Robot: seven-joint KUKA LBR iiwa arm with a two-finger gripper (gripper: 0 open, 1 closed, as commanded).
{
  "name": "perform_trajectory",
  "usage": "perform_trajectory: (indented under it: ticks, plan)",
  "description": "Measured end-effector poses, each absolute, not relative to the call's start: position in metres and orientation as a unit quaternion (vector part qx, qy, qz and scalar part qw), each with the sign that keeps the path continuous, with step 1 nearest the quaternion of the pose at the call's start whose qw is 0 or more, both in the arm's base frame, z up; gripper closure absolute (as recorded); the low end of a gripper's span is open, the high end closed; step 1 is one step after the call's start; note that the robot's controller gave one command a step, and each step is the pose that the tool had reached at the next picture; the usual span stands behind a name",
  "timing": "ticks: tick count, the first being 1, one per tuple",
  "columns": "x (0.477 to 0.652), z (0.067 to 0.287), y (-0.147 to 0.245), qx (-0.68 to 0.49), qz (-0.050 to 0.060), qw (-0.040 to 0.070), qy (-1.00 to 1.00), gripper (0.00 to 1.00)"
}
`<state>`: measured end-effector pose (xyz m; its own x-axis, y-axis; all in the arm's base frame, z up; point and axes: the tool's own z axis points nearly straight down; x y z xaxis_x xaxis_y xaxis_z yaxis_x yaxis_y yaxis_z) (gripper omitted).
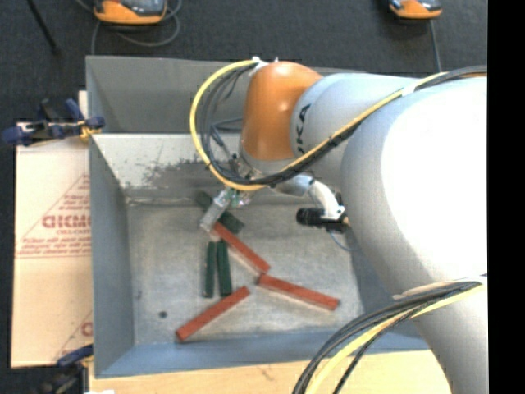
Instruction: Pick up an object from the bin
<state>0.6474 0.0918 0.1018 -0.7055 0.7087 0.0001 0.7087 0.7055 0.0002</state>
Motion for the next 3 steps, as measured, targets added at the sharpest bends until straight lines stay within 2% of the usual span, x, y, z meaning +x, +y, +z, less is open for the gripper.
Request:
perform_trajectory:
  ticks: [1, 2, 3]
  plan:
    - [0.6536, 0.0707, 0.0901, -0.421, 0.000, 0.002, -0.907, 0.00]
    - [0.6535, 0.0712, 0.0901, -0.420, 0.000, 0.002, -0.908, 0.00]
    - [0.6552, 0.0749, 0.0899, -0.419, 0.000, 0.000, -0.908, 1.00]
